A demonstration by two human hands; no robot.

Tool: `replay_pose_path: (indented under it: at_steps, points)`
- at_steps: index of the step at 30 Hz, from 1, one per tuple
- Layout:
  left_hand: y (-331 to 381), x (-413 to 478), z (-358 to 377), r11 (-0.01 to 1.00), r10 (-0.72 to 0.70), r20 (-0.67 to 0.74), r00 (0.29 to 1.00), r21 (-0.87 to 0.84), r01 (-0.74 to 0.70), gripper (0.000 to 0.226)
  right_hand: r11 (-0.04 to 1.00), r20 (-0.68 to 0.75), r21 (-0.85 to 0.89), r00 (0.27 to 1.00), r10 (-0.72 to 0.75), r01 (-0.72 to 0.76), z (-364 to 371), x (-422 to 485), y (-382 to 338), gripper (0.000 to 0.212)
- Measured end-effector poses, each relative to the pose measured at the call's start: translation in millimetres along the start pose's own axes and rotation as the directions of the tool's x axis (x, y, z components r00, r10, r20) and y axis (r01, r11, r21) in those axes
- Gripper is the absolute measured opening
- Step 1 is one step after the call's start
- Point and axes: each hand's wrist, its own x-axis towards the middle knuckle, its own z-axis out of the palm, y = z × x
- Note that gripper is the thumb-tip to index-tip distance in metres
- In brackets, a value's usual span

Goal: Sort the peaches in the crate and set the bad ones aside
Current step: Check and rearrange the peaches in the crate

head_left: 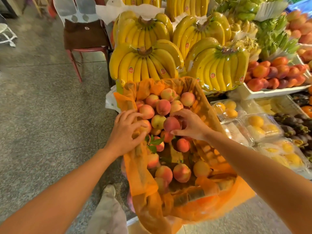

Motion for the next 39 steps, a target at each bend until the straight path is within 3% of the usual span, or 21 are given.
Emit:
replay_pose_path:
  at_steps: [3,8,16,21,24,27,30,34,39]
  points:
    - [-11,12,-3,0.983,-0.185,0.013,0.983,0.007,0.185,0.058,0.995,-0.189,0.088,0.981,-0.035,0.053,-13,38,-23,0.062]
    - [-25,26,-3,0.965,-0.257,0.125,0.958,-0.027,0.262,0.083,0.999,-0.188,-0.026,0.981,-0.052,0.048,8,104,-47,0.065]
    - [-37,26,0,0.967,-0.204,0.141,0.969,-0.125,0.222,0.086,0.998,-0.229,-0.015,0.972,0.049,-0.054,48,136,-49,0.056]
    - [-35,28,-6,0.977,-0.194,0.122,0.973,-0.065,0.203,0.086,1.000,-0.210,-0.001,0.977,0.021,-0.021,42,126,-45,0.051]
    - [-30,34,-10,0.980,-0.198,0.084,0.977,0.033,0.196,0.074,0.999,-0.183,0.033,0.983,0.015,-0.009,25,101,-35,0.044]
    - [-18,40,-7,0.972,-0.219,0.067,0.973,0.107,0.211,0.050,0.997,-0.086,0.072,0.996,0.001,0.005,10,57,-29,0.032]
    - [-1,35,3,0.954,-0.296,0.074,0.952,0.067,0.292,0.048,0.992,0.115,0.109,0.992,0.052,-0.065,8,6,-29,0.029]
    - [19,19,9,0.943,-0.328,0.103,0.939,-0.023,0.332,0.054,0.980,0.477,0.108,0.874,0.097,-0.167,30,-35,-26,0.031]
    - [22,3,9,0.963,-0.260,0.078,0.962,-0.058,0.265,0.044,0.995,0.693,-0.023,0.715,0.088,-0.100,65,-41,-28,0.046]
